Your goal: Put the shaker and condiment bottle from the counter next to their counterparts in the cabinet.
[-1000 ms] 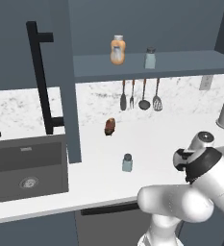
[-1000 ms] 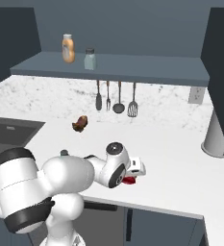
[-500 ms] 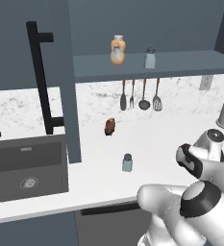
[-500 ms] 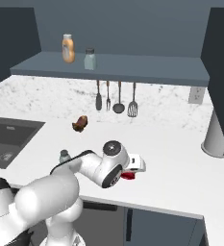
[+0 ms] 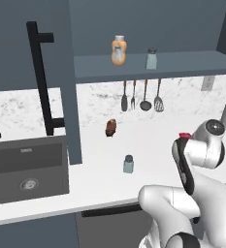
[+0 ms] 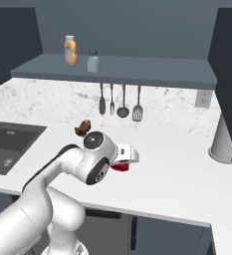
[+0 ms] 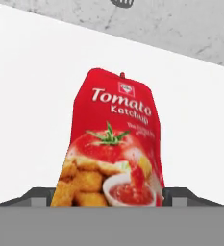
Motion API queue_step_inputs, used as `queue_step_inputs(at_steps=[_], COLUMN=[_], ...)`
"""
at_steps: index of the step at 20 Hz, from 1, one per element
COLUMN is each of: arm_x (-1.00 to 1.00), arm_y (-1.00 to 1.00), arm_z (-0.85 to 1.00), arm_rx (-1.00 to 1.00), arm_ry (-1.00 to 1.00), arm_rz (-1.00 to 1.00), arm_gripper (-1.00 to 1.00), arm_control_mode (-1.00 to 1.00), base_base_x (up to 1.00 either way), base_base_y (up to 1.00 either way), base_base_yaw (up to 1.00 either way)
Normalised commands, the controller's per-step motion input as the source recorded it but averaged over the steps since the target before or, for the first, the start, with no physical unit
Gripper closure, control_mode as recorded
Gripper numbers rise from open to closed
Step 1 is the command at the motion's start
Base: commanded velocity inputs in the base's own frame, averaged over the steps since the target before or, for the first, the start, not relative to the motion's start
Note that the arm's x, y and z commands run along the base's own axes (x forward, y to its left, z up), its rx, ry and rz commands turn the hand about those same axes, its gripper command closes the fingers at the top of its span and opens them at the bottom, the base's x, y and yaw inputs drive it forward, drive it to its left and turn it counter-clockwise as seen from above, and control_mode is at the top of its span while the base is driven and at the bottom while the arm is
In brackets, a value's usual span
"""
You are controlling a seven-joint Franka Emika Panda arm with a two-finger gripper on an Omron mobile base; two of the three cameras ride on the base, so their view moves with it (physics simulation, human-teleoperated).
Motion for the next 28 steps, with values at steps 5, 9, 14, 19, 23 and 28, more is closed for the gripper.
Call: queue_step_inputs(at_steps=[5,9,14,19,23,28], arm_x=[-0.01,-0.08,-0.24,-0.04,0.0,0.0], arm_y=[0.34,0.44,0.35,0.39,0.48,0.47], arm_z=[1.0,1.0,1.0,1.0,1.0,0.95], arm_rx=[0.0,-0.04,-0.05,0.0,-0.01,-0.05], arm_ry=[0.23,0.03,-0.01,0.05,0.06,0.0], arm_rz=[0.0,0.02,0.09,0.16,0.17,0.1], arm_gripper=[1.0,1.0,1.0,1.0,1.0,1.0], arm_control_mode=[-1.0,-1.0,-1.0,-1.0,-1.0,-1.0], base_base_x=[0.0,0.0,0.0,0.0,0.0,0.0], base_base_y=[0.0,0.0,0.0,0.0,0.0,0.0], base_base_yaw=[0.0,0.0,0.0,0.0,0.0,0.0])
